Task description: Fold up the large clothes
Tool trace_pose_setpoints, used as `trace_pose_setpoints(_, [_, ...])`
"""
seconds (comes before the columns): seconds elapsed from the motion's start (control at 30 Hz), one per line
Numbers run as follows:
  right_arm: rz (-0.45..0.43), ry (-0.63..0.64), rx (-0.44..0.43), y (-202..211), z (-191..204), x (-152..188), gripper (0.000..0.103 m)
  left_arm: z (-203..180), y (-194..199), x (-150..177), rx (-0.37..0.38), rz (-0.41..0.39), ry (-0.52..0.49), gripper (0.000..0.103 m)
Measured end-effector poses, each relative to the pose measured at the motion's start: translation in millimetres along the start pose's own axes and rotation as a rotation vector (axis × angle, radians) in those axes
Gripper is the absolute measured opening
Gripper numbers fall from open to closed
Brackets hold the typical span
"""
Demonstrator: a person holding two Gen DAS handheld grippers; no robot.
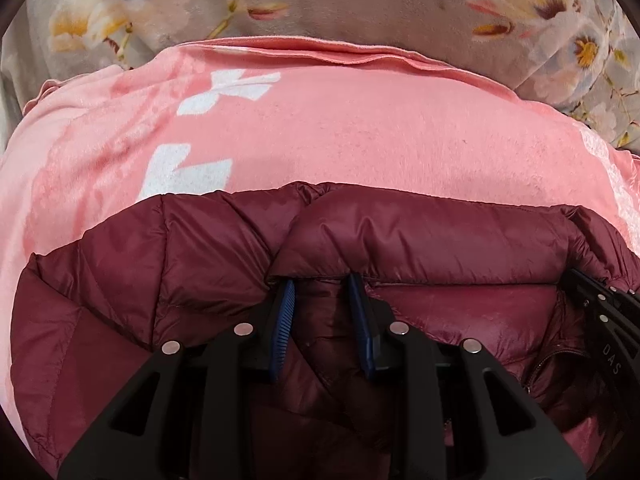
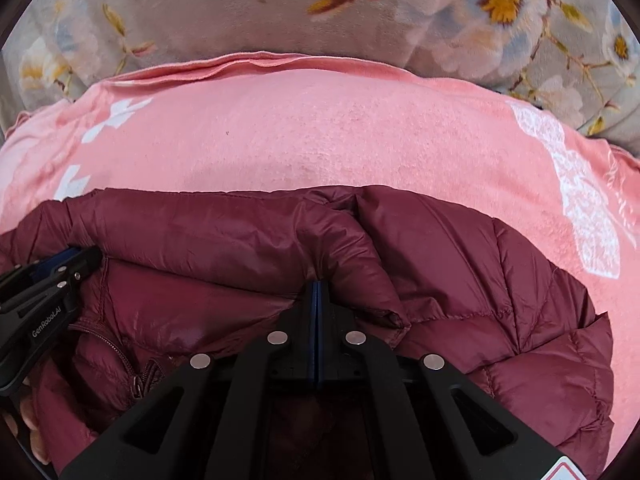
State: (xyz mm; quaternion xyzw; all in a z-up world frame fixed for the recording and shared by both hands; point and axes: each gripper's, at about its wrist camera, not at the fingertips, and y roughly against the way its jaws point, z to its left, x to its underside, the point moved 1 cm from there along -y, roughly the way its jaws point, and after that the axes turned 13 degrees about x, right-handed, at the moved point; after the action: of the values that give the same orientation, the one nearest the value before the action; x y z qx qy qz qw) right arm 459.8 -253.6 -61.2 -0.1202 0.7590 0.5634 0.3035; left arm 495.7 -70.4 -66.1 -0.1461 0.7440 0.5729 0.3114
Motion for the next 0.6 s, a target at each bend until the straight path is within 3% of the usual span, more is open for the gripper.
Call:
trace_pose_setpoints(0.3, [0.001,-0.015,-0.017,0.9,-3.4,0.4,0.0,-0.6,0.2,-0.7,0.004,-0.005,0.004,0.028])
trace_pose_setpoints(0.43, [0.035,-0.104,-0.137,4.1,-24.8,0.7,0.001,6.1,6.6,-1.2,0.053,-0.014,0.041,0.03])
trace_pose_setpoints(0.47, [0.045,-0.15,-0.164,10.4,-36.2,3.1,0.004,9.7,12.3,-0.6,0.065,-0.017,0.06,0.031])
trace_pose_setpoints(0.53, [0.033,-0.214,-0.188,27.6,-56.0,9.5,0.017,17.1,27.6,3.0,0.072,-0.024,0.101,0.049])
trace_pose_setpoints(0.57, [0.022,-0.24,-0.183,42.1,-70.4,14.8,0.028,22.1,40.2,6.6,0.095,-0.038,0.12,0.051])
trace_pose_setpoints(0.6, [0.018,-0.248,-0.181,51.1,-78.1,18.5,0.03,26.4,51.3,9.9,0.105,-0.047,0.127,0.052])
